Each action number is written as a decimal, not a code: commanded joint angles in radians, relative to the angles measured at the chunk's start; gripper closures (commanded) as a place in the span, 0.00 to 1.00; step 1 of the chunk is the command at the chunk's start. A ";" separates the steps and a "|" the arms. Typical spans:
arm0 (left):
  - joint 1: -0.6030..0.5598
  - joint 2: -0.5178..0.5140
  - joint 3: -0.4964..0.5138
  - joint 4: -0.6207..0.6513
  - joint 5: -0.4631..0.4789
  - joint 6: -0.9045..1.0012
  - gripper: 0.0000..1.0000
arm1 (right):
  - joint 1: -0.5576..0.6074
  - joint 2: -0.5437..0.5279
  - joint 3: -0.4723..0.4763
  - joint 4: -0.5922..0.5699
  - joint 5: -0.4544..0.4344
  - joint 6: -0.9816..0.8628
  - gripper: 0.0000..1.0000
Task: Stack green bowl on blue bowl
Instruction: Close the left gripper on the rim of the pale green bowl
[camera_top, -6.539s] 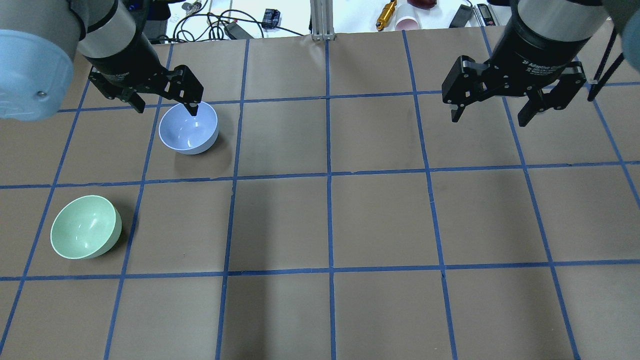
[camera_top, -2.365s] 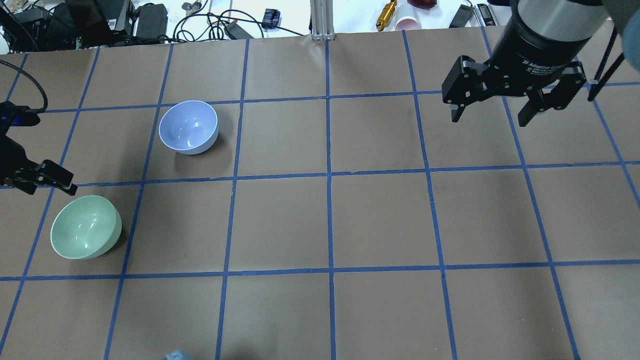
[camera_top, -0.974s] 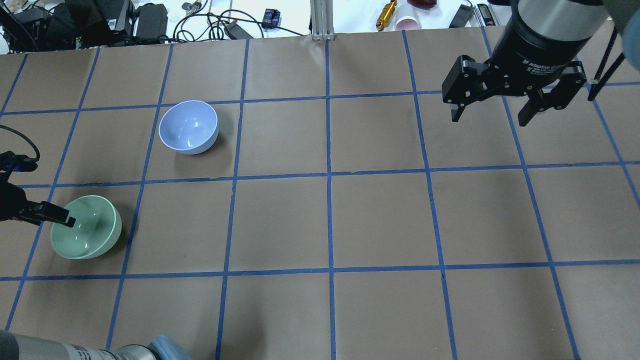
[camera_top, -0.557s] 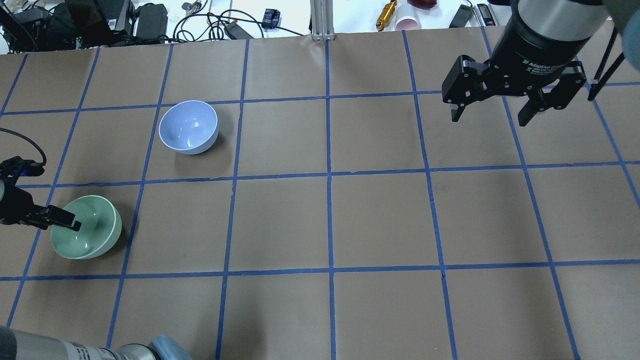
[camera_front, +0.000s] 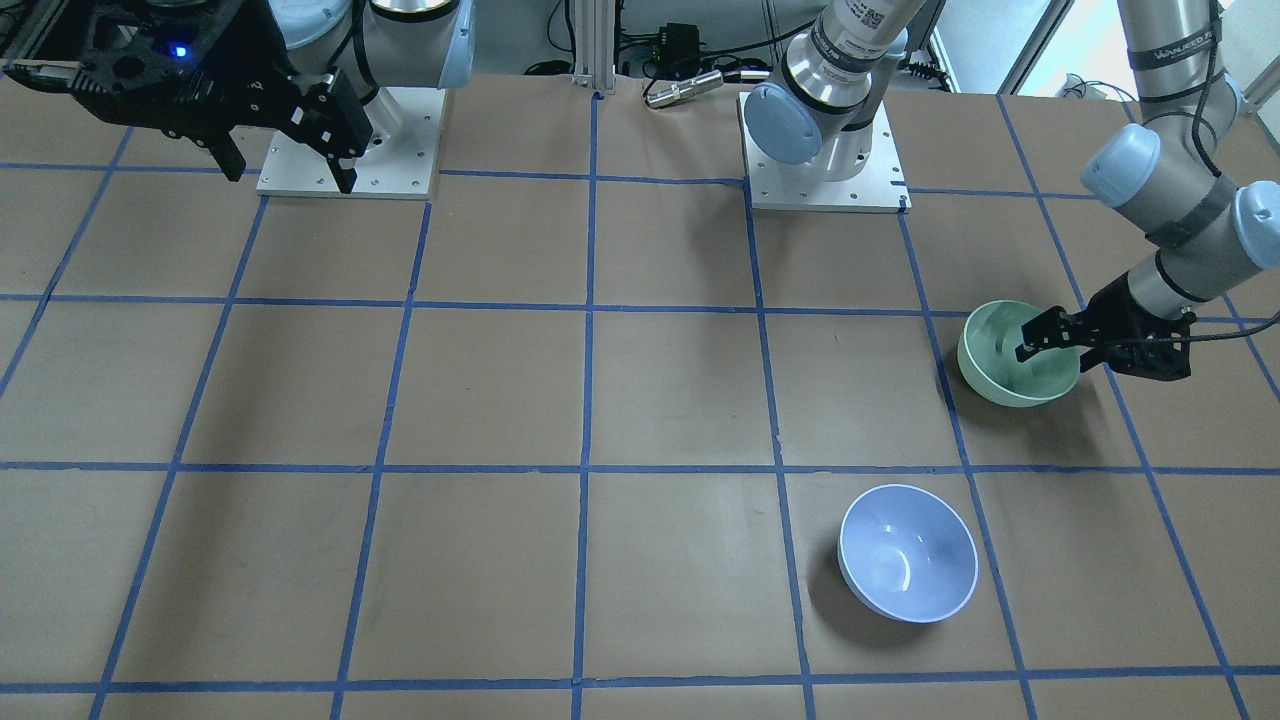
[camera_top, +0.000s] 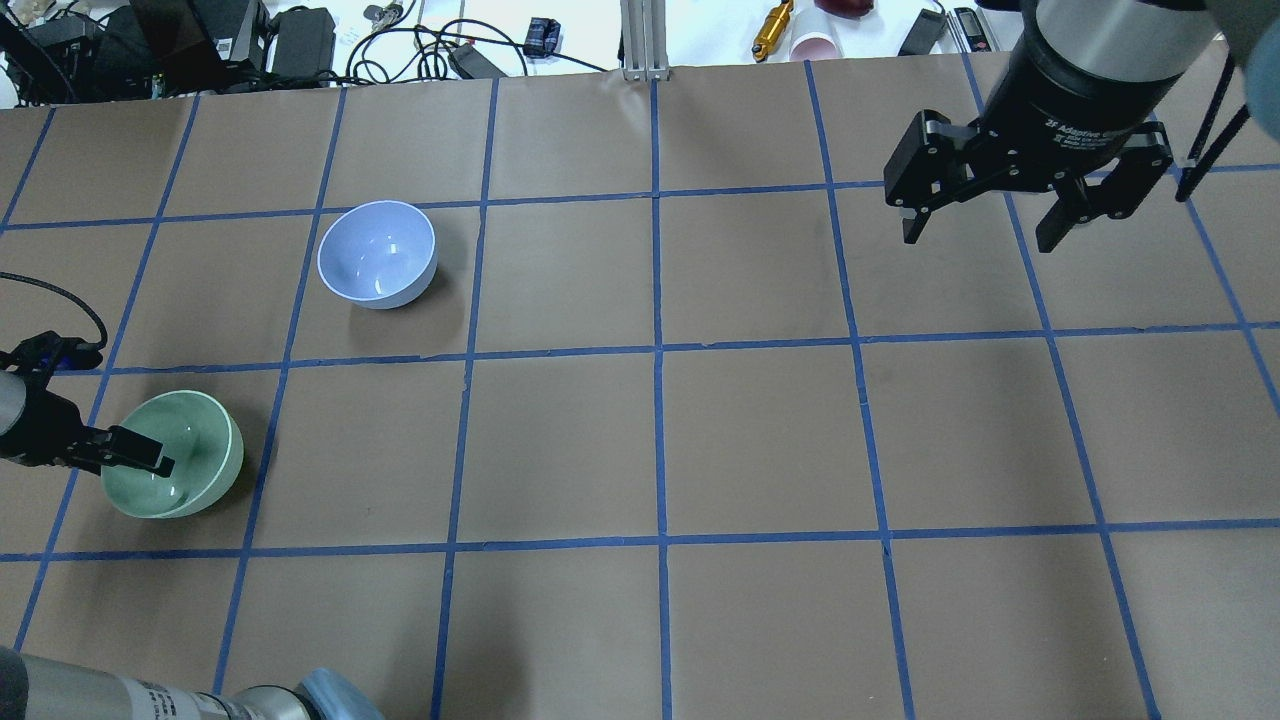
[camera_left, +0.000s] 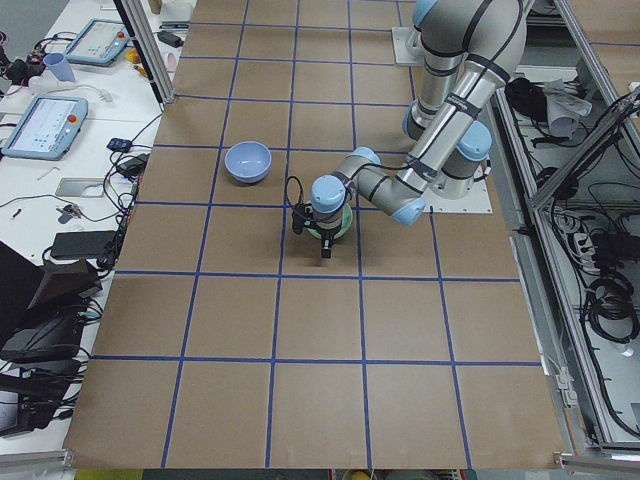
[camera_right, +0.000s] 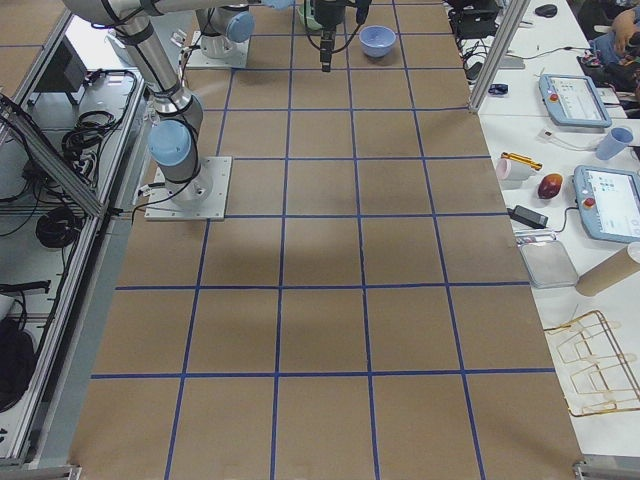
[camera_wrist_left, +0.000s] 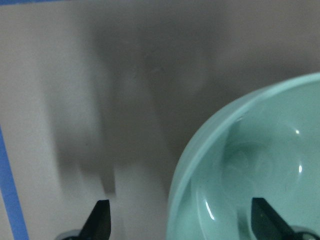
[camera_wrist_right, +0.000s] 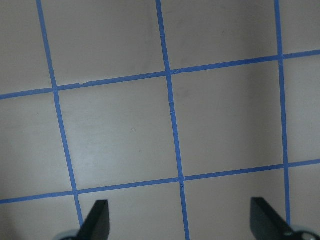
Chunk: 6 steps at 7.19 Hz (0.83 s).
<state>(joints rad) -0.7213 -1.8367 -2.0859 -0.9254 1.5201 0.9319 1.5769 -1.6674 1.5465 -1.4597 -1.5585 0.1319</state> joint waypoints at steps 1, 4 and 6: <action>0.013 -0.009 -0.002 0.000 -0.001 -0.005 0.00 | 0.000 0.000 0.000 -0.001 0.000 0.000 0.00; 0.005 -0.012 0.000 -0.013 -0.009 -0.077 0.00 | 0.000 0.000 0.001 -0.001 0.000 0.000 0.00; 0.005 -0.012 0.000 -0.010 -0.011 -0.077 0.01 | 0.000 0.000 0.001 -0.001 0.000 0.000 0.00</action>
<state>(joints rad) -0.7166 -1.8489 -2.0866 -0.9376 1.5112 0.8546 1.5769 -1.6674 1.5469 -1.4603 -1.5585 0.1320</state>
